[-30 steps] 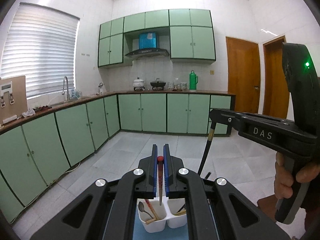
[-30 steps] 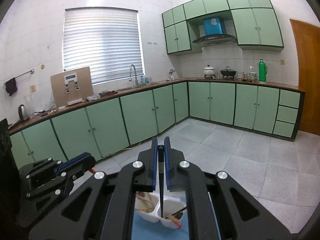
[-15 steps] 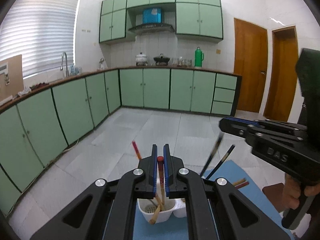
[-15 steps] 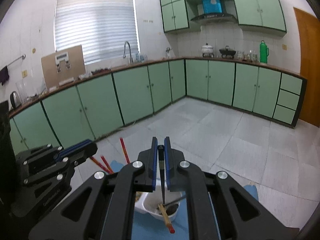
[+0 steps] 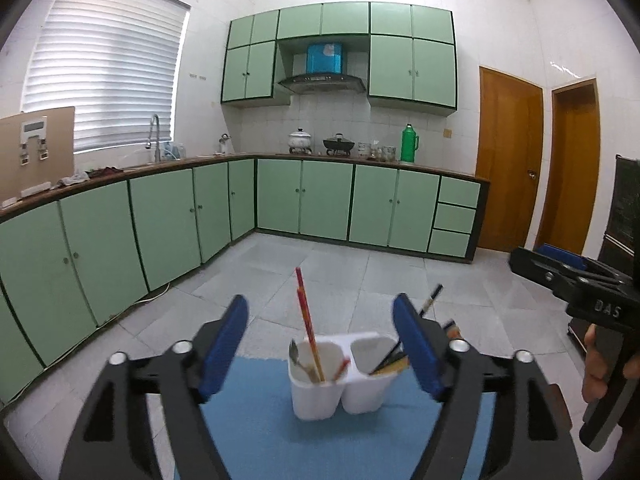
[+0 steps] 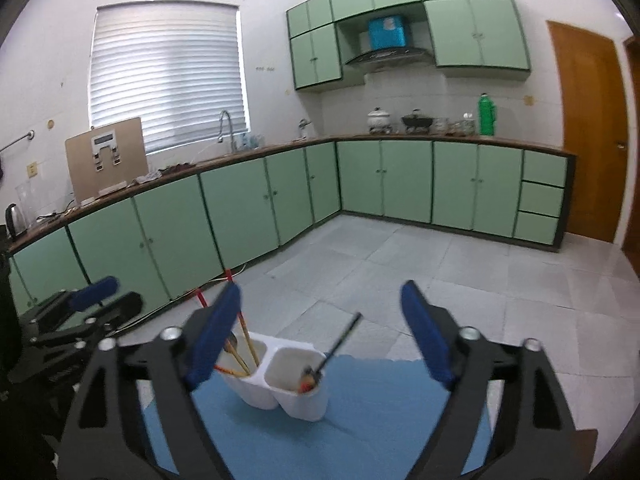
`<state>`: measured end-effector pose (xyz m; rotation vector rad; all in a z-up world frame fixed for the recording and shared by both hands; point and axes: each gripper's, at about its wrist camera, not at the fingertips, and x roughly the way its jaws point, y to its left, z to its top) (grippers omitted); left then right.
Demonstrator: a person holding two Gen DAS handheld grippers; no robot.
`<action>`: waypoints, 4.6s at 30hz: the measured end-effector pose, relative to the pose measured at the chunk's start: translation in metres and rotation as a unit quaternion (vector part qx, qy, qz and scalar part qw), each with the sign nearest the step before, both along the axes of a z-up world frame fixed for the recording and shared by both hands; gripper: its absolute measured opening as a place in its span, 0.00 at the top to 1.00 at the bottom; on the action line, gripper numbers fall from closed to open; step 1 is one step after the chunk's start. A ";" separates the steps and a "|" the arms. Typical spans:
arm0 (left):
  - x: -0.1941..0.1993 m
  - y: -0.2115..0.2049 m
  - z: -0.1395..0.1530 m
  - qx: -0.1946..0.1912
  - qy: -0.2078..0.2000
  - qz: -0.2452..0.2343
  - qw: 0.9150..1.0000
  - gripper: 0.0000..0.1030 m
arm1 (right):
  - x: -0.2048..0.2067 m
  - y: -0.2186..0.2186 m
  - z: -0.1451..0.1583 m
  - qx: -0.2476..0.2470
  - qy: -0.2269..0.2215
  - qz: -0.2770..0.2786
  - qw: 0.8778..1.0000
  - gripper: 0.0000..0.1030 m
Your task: Organize utensils
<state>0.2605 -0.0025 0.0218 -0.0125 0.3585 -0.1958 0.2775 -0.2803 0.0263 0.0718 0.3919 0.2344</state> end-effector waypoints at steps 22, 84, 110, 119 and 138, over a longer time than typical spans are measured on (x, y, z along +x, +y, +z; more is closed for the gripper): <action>-0.139 -0.004 -0.033 0.011 0.007 0.016 1.000 0.06 | -0.148 0.004 -0.049 -0.001 0.027 0.006 1.000 0.05; -0.219 -0.016 0.017 0.008 -0.069 0.021 0.997 0.06 | -0.229 0.018 0.004 -0.035 -0.049 0.035 0.998 0.05; -0.219 -0.016 0.017 0.008 -0.066 0.020 0.998 0.06 | -0.230 0.025 0.000 -0.033 -0.045 0.034 0.998 0.05; -0.216 -0.014 0.016 0.002 -0.061 0.017 0.998 0.06 | -0.229 0.025 0.000 -0.033 -0.044 0.034 0.998 0.05; -0.212 -0.013 0.016 0.007 -0.056 0.017 0.998 0.06 | -0.225 0.023 -0.006 -0.027 -0.037 0.030 0.998 0.05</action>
